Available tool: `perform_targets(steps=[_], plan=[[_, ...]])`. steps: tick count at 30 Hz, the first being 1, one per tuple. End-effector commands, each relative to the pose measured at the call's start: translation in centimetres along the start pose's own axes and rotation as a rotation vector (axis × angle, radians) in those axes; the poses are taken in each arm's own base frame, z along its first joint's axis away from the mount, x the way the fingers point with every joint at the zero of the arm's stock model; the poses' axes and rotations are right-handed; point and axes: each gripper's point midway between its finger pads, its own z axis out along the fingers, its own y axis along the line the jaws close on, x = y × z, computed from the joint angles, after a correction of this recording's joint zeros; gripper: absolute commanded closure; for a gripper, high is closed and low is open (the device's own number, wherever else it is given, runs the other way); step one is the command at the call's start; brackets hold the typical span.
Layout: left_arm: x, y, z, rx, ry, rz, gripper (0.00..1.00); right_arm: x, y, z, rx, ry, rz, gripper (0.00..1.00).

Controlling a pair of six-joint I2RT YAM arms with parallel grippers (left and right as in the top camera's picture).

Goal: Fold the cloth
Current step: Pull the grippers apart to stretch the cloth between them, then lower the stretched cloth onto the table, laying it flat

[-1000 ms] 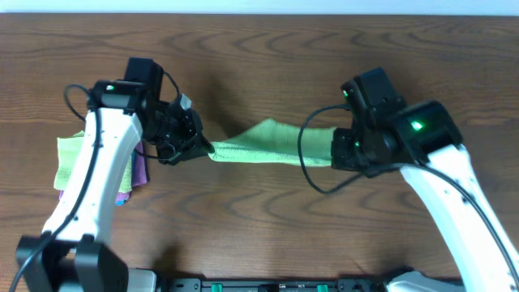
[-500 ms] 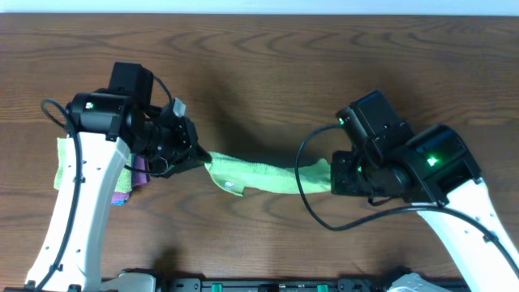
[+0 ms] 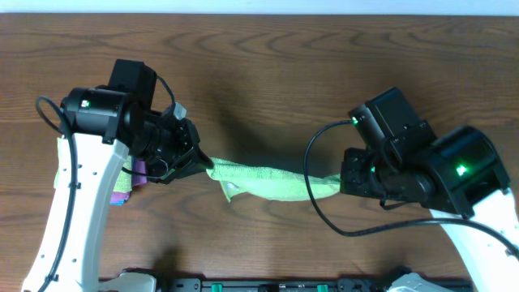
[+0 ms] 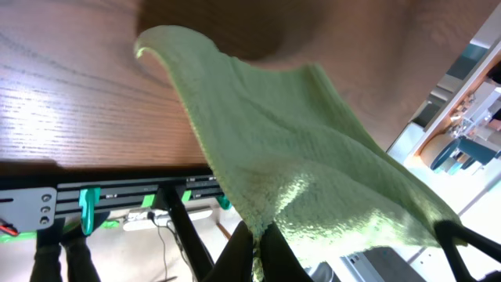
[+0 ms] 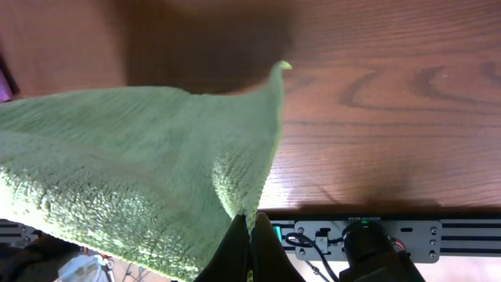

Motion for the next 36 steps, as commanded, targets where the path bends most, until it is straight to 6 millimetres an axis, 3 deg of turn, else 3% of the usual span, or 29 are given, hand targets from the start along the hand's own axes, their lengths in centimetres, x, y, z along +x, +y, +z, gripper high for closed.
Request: perform_targets(steps=[1, 7, 16, 27, 36], plan=[[0.1, 0.2, -0.8, -0.029, -0.029, -0.009, 0.94, -0.2, 0.4, 0.2, 0.006, 0.007, 0.003, 0.99], [-0.7, 0.6, -0.8, -0.059, -0.067, -0.003, 0.95, -1.3, -0.2, 1.1, 0.084, -0.006, 0.001, 0.99], [-3.7, 0.6, -0.1, -0.086, -0.129, 0.016, 0.94, -4.1, 0.2, 3.3, 0.166, -0.050, -0.014, 0.99], [-9.0, 0.5, 3.0, -0.113, -0.135, 0.044, 0.94, -9.3, 0.2, 4.9, 0.193, -0.176, -0.020, 0.99], [-12.6, 0.3, 5.0, -0.109, -0.166, 0.060, 0.94, -13.8, 0.9, 8.3, 0.197, -0.213, -0.057, 0.99]])
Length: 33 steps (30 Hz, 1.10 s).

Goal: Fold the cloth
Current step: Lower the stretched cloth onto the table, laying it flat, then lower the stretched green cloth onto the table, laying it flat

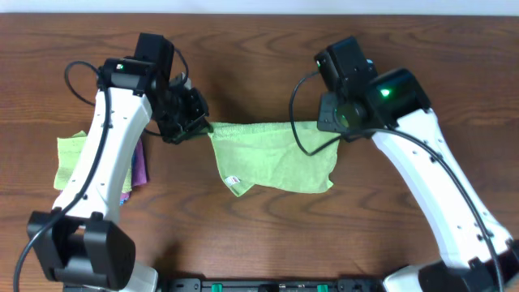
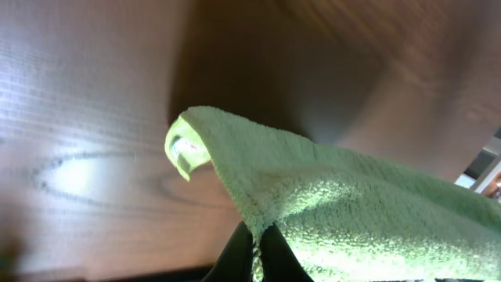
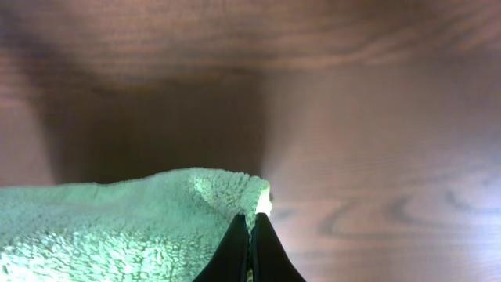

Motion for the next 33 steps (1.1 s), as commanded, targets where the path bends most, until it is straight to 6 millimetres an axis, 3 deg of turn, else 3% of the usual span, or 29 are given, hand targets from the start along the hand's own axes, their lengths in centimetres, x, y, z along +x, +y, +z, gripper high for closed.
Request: perform_targets(steps=[1, 8, 18, 26, 33], plan=[[-1.3, -0.2, 0.3, -0.008, -0.030, 0.031, 0.94, -1.8, -0.3, 1.2, 0.033, -0.031, -0.039, 0.99], [-4.0, -0.8, 1.8, 0.019, -0.078, 0.050, 0.94, -4.6, 0.9, 4.2, 0.038, -0.090, -0.072, 0.99], [-8.5, -0.7, 5.8, 0.039, -0.116, 0.042, 0.94, -8.0, 1.6, 8.2, 0.039, -0.154, -0.085, 0.99], [-11.1, -0.9, 7.7, 0.066, -0.159, 0.046, 0.94, -9.4, 2.4, 11.9, 0.042, -0.167, -0.104, 0.99], [-13.0, -0.7, 8.7, 0.062, -0.210, 0.061, 0.94, -10.2, 3.2, 13.3, 0.033, -0.193, -0.117, 0.99]])
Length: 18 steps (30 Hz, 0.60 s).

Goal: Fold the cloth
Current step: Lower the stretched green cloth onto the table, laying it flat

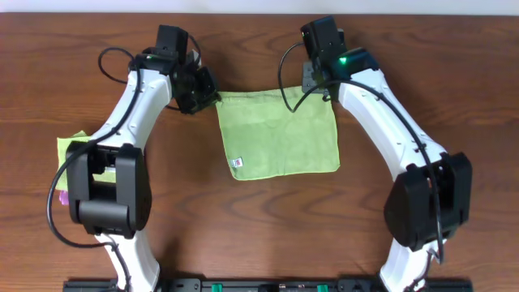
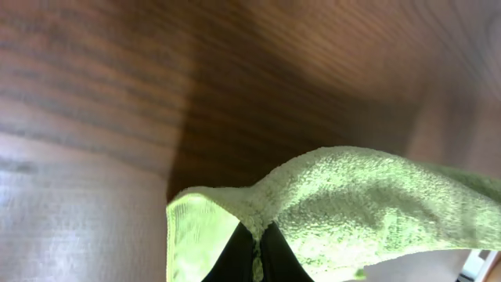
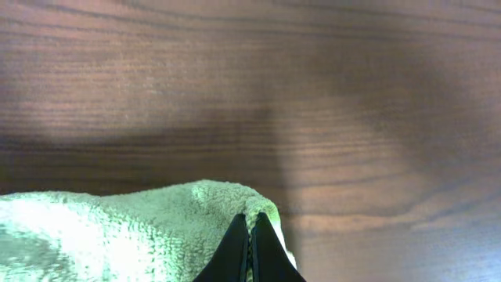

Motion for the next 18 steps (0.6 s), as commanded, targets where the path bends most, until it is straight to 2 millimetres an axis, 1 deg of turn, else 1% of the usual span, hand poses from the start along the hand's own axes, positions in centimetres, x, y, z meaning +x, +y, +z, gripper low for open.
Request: perform_targets(steps=[1, 6, 8, 9, 10, 11, 12, 14, 15, 16, 18], plan=[[-1.5, 0.3, 0.3, -0.020, -0.047, -0.004, 0.94, -1.4, -0.1, 0.1, 0.009, -0.046, -0.023, 0.99], [-2.7, 0.9, 1.3, -0.037, -0.087, 0.006, 0.94, -3.5, 0.4, 0.8, -0.011, -0.128, -0.029, 0.99], [-3.2, 1.0, 1.7, -0.040, -0.103, 0.011, 0.94, -4.1, 0.4, 1.6, -0.012, -0.147, -0.032, 0.99], [-3.5, 1.2, 1.9, -0.047, -0.112, 0.012, 0.94, -4.2, 0.3, 2.1, -0.009, -0.150, -0.032, 0.97], [-3.8, 1.3, 2.1, -0.049, -0.123, 0.015, 0.94, -4.3, 0.2, 2.5, -0.004, -0.155, -0.028, 0.88], [-4.0, 1.4, 2.2, -0.051, -0.130, 0.018, 0.90, -4.4, 0.1, 2.9, 0.006, -0.160, -0.025, 0.77], [-4.3, 1.5, 2.3, -0.058, -0.140, 0.019, 0.78, -4.5, -0.1, 3.3, 0.016, -0.164, -0.026, 0.68], [-5.1, 1.5, 2.5, -0.059, -0.175, 0.038, 0.14, -4.8, -0.2, 3.5, 0.030, -0.178, -0.023, 0.50], [-5.4, 1.4, 2.4, -0.061, -0.189, 0.041, 0.05, -5.0, -0.3, 3.5, 0.035, -0.184, -0.022, 0.38], [-5.7, 1.3, 2.4, -0.057, -0.199, 0.046, 0.04, -5.1, -0.3, 3.4, 0.038, -0.192, -0.024, 0.32], [-6.2, 0.9, 2.3, -0.043, -0.219, 0.055, 0.04, -5.4, -0.3, 3.3, 0.041, -0.205, -0.035, 0.28]])
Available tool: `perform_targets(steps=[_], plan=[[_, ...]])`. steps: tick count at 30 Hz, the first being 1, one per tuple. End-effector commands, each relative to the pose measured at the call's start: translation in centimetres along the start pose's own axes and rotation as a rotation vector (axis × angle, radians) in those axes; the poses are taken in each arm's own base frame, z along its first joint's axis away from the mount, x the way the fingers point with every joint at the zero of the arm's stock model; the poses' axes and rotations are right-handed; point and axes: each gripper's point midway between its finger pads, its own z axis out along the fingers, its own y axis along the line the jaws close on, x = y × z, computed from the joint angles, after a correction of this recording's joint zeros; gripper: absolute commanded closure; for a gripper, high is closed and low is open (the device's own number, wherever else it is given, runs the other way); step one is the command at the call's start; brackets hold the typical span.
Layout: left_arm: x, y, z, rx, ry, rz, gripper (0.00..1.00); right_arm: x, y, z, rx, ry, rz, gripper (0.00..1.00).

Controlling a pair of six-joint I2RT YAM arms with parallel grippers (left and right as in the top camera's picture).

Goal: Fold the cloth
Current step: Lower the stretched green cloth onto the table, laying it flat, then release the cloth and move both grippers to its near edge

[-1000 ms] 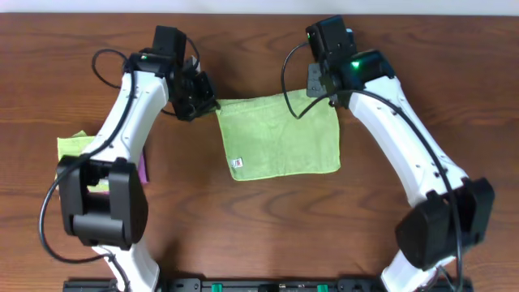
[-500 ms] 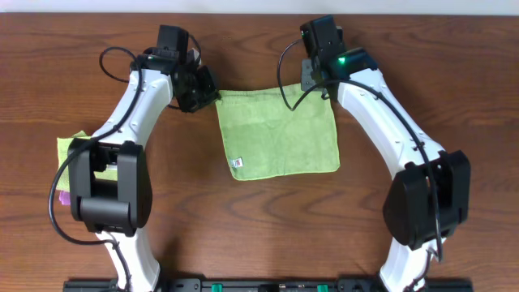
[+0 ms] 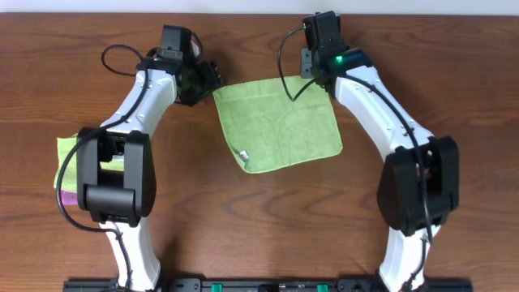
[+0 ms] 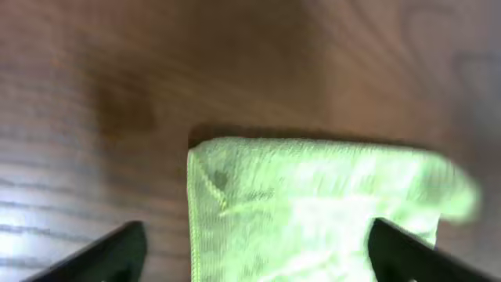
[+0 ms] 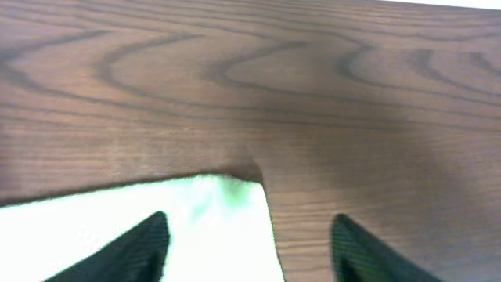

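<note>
The light green cloth (image 3: 280, 122) lies spread flat in one layer on the wooden table, a small white tag (image 3: 242, 156) near its front left corner. My left gripper (image 3: 209, 81) is open at the cloth's far left corner. In the left wrist view that corner of the cloth (image 4: 313, 204) lies between the spread fingers (image 4: 109, 254) of the left gripper (image 4: 254, 258). My right gripper (image 3: 318, 71) is open at the far right corner. The right wrist view shows the cloth (image 5: 156, 227) under the right gripper (image 5: 246, 254), its fingers (image 5: 368, 251) wide apart.
A small pile of other cloths (image 3: 69, 158), green with purple beneath, sits near the table's left edge beside the left arm. A black rail (image 3: 276, 285) runs along the front edge. Both arms reach over the table's far half.
Both grippers have opened and let go of the cloth's far corners. The cloth now rests flat on the table, slightly farther back and a little turned.
At first the cloth hung bunched between both shut grippers near the front. Then it was stretched wider, farther back, its lower part on the table. Later it lay spread with the grippers still pinching the far corners; now both are released.
</note>
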Motion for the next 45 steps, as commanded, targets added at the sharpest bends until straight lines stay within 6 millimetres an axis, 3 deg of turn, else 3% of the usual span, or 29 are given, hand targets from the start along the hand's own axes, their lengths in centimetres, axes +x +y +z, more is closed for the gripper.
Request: perform_targets(steps=[1, 6, 13, 17, 22, 28, 36, 41, 45], plan=[[-1.4, 0.1, 0.0, -0.010, -0.047, 0.011, 0.04, -1.2, -0.6, -0.4, 0.034, -0.037, -0.015, 0.26], [-0.9, -0.1, 0.0, -0.001, -0.026, 0.007, 0.05, -0.2, -0.8, -0.8, 0.051, 0.001, -0.026, 0.24], [3.0, -0.4, -0.5, 0.041, 0.159, -0.065, 0.05, 2.4, -2.2, -4.3, 0.061, 0.132, 0.066, 0.26], [5.8, -0.2, -1.6, 0.030, 0.282, -0.128, 0.05, 5.5, -3.4, -6.8, 0.036, 0.291, 0.170, 0.26], [9.0, 0.3, -3.6, -0.025, 0.401, -0.177, 0.05, 9.6, -5.1, -8.4, 0.027, 0.510, 0.288, 0.27], [12.5, -0.4, -6.4, -0.061, 0.515, -0.195, 0.02, 11.8, -7.4, -9.1, -0.001, 0.655, 0.358, 0.28], [14.4, -2.9, -8.4, -0.070, 0.490, -0.141, 0.00, 15.2, -7.7, -9.0, -0.109, 0.793, 0.349, 0.34], [16.8, -2.4, -8.2, -0.113, 0.511, -0.185, 0.05, 17.1, -7.2, -8.3, -0.144, 0.828, 0.327, 0.36], [18.8, -1.2, -8.4, -0.120, 0.503, -0.225, 0.06, 17.2, -7.2, -7.9, -0.153, 0.817, 0.307, 0.37]])
